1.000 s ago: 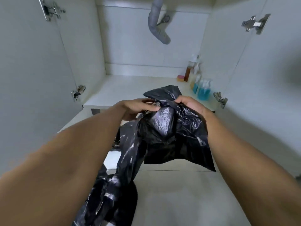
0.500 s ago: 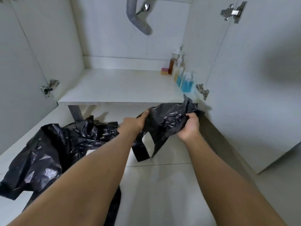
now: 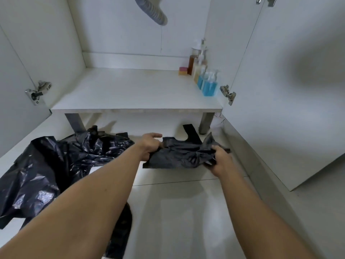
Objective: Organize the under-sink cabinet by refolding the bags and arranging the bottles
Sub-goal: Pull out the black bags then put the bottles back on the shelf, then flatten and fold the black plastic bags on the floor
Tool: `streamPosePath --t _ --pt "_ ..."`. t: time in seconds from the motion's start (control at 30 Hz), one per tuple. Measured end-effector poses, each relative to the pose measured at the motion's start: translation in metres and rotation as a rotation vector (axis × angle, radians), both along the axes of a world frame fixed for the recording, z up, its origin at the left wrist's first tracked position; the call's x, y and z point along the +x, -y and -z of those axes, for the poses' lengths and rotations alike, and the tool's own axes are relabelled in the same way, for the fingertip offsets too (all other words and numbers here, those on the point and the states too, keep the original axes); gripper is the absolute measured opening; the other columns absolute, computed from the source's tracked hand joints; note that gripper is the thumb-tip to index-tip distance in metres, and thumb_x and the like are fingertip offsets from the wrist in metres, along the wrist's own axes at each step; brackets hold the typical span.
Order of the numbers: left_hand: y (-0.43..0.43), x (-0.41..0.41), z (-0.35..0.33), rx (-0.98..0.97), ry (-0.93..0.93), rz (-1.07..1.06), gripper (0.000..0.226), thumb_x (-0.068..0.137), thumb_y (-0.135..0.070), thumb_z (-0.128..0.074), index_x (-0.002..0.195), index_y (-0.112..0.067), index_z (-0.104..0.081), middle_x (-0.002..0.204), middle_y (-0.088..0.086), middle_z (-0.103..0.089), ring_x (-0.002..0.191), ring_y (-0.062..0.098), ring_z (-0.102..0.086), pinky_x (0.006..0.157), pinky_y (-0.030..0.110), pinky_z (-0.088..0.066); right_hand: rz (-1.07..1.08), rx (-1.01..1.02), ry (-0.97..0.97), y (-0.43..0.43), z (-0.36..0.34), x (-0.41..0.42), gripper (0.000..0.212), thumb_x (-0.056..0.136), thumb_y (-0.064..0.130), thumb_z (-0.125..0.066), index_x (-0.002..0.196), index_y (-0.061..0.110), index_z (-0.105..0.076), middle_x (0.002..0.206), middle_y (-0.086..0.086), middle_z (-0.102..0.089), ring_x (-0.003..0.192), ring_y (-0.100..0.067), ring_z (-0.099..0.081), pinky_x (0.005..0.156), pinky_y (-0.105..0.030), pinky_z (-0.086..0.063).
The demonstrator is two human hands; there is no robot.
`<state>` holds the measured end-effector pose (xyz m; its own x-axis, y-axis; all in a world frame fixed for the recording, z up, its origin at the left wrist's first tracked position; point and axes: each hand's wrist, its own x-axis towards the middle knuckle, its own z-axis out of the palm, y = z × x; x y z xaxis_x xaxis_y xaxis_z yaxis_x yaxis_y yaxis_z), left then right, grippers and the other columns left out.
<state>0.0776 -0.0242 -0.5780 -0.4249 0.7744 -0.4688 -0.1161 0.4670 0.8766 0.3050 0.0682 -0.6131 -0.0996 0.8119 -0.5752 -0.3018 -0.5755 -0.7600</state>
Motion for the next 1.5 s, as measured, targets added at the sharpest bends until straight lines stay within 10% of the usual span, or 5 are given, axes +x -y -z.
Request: streamPosePath --t 0.43,0.77,0.93,1.23,1.5 --pt "0.061 0.021 0.112 -0.357 -0.549 0.332 0.058 0.088 -0.007 -0.068 0.143 -0.004 -0.049 0.143 0.016 -0.053 0.13 0.032 -0.051 0.107 0.031 -0.04 -0.322 -0.173 0.918 0.043 0.077 0.084 0.024 0.077 0.003 -0.078 0.097 -0.007 -0.069 0.077 -0.015 -0.067 0.061 -0.026 -0.058 0.054 -0.031 -0.052" --pt "0.087 0.034 0.143 -0.43 -0.856 0.399 0.064 0.077 -0.048 -0.076 0.132 -0.022 -0.054 0.146 0.011 -0.024 0.126 0.037 -0.043 0.104 0.049 -0.04 -0.684 0.285 1.669 0.071 0.096 0.092 0.071 0.075 0.039 -0.073 0.134 0.019 -0.039 0.134 -0.01 -0.044 0.123 -0.031 -0.04 0.098 -0.048 -0.033" --pt "0.099 0.062 0.169 -0.149 -1.285 0.481 0.07 0.076 -0.065 -0.048 0.128 -0.019 -0.057 0.146 0.01 -0.043 0.133 0.032 -0.038 0.112 0.052 -0.026 -0.954 1.009 1.385 0.097 0.135 0.044 0.036 0.094 0.032 -0.053 0.129 0.022 -0.053 0.139 -0.002 -0.047 0.128 -0.026 -0.042 0.1 -0.044 -0.038" --pt "0.097 0.082 0.205 -0.041 -1.372 0.498 0.073 0.085 -0.073 -0.041 0.12 -0.012 -0.061 0.146 0.015 -0.049 0.136 0.038 -0.04 0.116 0.058 -0.025 -0.806 1.139 1.48 0.11 0.16 0.033 0.045 0.096 0.048 -0.037 0.129 0.026 -0.06 0.135 0.0 -0.056 0.123 -0.026 -0.048 0.098 -0.05 -0.038" --pt "0.102 0.078 0.221 -0.101 -1.278 0.542 0.088 0.088 -0.083 -0.02 0.161 -0.034 -0.007 0.169 0.001 -0.002 0.154 0.03 0.01 0.123 0.053 0.004 -0.954 0.853 1.511 0.076 0.178 0.09 0.066 0.1 0.063 -0.018 0.159 0.034 -0.011 0.168 0.007 -0.002 0.154 -0.02 0.004 0.12 -0.059 0.006"
